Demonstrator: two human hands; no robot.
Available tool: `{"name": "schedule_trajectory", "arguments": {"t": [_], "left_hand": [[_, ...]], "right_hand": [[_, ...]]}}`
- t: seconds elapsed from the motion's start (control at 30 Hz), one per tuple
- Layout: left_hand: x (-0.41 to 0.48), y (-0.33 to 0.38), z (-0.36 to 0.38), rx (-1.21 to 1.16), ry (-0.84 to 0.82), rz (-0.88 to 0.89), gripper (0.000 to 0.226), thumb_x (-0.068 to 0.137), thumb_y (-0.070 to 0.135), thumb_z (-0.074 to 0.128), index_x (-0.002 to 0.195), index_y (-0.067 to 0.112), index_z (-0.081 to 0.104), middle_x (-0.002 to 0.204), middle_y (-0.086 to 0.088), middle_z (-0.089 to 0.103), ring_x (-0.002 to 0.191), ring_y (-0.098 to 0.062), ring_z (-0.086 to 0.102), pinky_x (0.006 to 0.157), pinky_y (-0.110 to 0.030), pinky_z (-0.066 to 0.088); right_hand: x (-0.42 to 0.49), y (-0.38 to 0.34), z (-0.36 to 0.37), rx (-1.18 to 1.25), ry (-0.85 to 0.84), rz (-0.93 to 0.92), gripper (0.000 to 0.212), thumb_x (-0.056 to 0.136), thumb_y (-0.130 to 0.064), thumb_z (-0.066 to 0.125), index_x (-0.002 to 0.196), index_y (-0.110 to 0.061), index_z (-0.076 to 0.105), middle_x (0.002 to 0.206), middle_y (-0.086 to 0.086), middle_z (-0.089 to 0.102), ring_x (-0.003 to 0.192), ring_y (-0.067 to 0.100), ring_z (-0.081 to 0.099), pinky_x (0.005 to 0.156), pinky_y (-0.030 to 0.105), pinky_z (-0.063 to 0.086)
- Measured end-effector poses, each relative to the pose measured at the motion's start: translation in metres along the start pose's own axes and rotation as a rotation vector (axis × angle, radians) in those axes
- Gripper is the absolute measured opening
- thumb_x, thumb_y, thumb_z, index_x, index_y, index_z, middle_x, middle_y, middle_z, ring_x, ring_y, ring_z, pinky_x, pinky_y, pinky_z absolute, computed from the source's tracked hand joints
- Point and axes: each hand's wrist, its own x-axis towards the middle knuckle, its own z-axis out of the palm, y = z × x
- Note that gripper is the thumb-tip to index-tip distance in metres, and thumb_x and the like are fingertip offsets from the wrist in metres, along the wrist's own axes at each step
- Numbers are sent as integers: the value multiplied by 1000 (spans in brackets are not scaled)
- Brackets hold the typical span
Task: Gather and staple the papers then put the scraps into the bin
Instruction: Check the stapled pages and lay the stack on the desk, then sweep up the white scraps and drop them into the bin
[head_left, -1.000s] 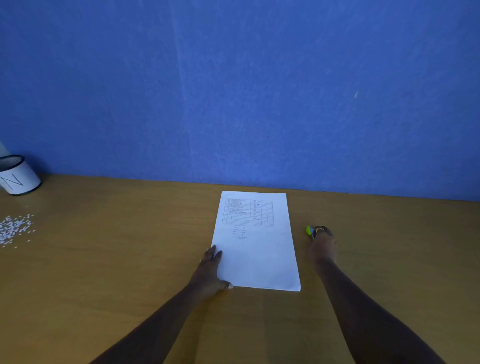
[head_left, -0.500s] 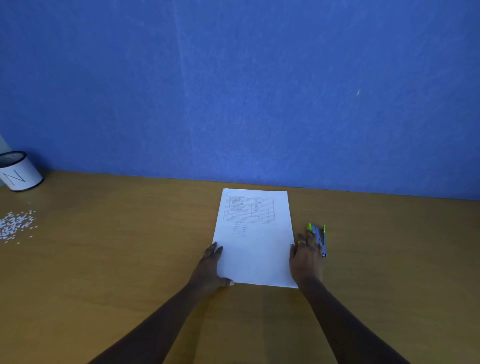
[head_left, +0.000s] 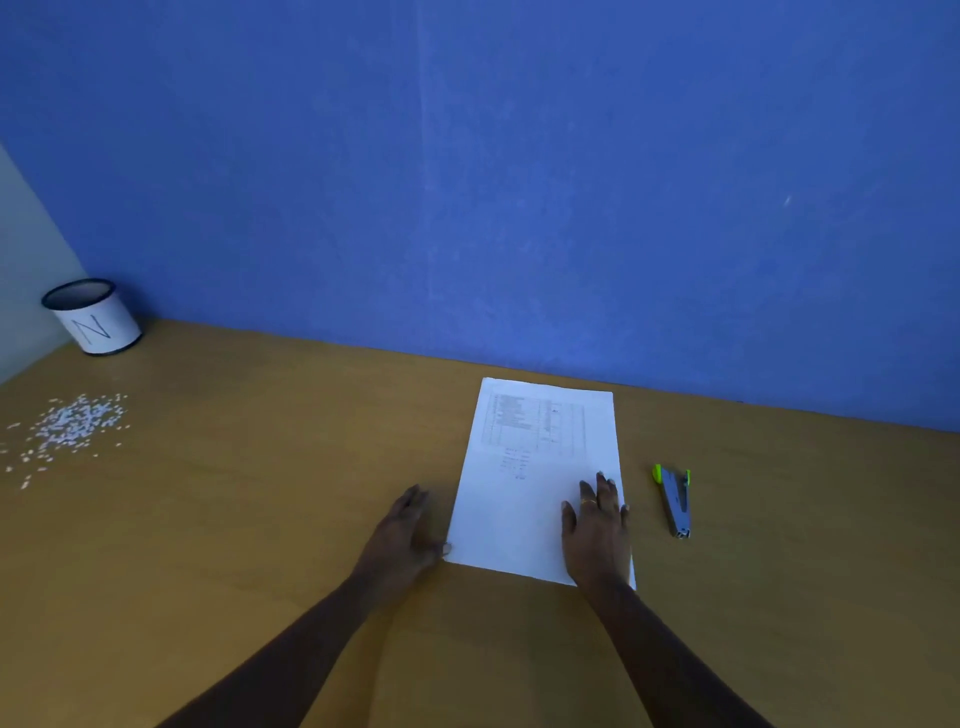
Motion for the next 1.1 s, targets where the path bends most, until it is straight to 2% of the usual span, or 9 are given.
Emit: {"name": "schedule_trajectory", "arguments": {"t": [0.2, 0.37, 0.47, 0.67, 0.8, 0.87, 0.93, 1.0, 1.1], "left_hand": [[7, -50, -27, 84, 54, 48, 74, 81, 38, 67, 143, 22, 30, 154, 1, 24, 141, -18, 24, 114, -32, 24], [2, -81, -84, 71, 101, 152, 65, 87, 24, 62, 143, 15, 29, 149, 5, 25, 139, -8, 21, 104, -8, 11], [3, -99, -116, 75, 131, 209, 61, 88, 24, 61, 141, 16, 33, 152, 2, 24, 140, -11, 23, 103, -7, 13], [4, -179, -231, 74, 202, 192, 56, 84, 18, 65, 135, 13, 43, 147, 1, 33, 131, -6, 33, 101, -11, 25], [1, -231, -294, 97, 281, 130, 55, 82, 15, 66, 133, 12, 47, 146, -5, 38, 131, -10, 36, 97, -5, 19], [-1, -254, -324, 105, 316, 92, 54, 82, 16, 66, 133, 12, 48, 145, -7, 39, 133, -17, 39, 100, -9, 21], [-5, -280, -352, 113, 341, 45, 55, 82, 29, 61, 132, 9, 49, 142, -9, 43, 128, -22, 44, 102, -18, 28], [-7, -303, -370, 142, 383, 19, 66, 75, 45, 49, 130, 7, 50, 138, -11, 47, 128, -27, 44, 105, -28, 31], [-9, -333, -392, 196, 444, -45, 77, 73, 56, 39, 130, 6, 49, 139, -13, 47, 130, -30, 41, 109, -37, 30]], "right_hand": [[-3, -40, 18, -49, -31, -67, 52, 98, -34, 35, 145, -11, 29, 157, 7, 17, 147, 22, 12, 119, 39, 6], [-12, -107, 47, -57, -68, -118, 55, 99, -37, 32, 146, -10, 24, 158, 7, 11, 147, 20, 6, 119, 37, 4], [-19, -143, 61, -26, -59, -128, 54, 98, -38, 34, 144, -9, 31, 157, 7, 16, 147, 21, 9, 119, 37, 6], [-33, -271, 113, -32, -93, -207, 53, 97, -38, 38, 141, -8, 35, 155, 9, 22, 146, 21, 13, 118, 38, 11], [-38, -345, 140, 2, -141, -263, 55, 96, -37, 40, 141, -7, 33, 155, 10, 21, 146, 21, 13, 117, 36, 13], [-41, -381, 152, 35, -195, -298, 58, 96, -37, 40, 143, -6, 28, 156, 10, 18, 146, 21, 12, 118, 33, 12], [-42, -416, 165, 55, -254, -327, 60, 97, -37, 39, 145, -6, 23, 157, 10, 15, 146, 21, 12, 118, 30, 11], [-42, -442, 175, 67, -275, -350, 62, 96, -37, 40, 146, -5, 21, 157, 9, 14, 146, 20, 12, 117, 27, 12], [-42, -481, 193, 68, -302, -381, 61, 97, -36, 40, 145, -4, 21, 157, 10, 16, 145, 19, 13, 116, 25, 11]]}}
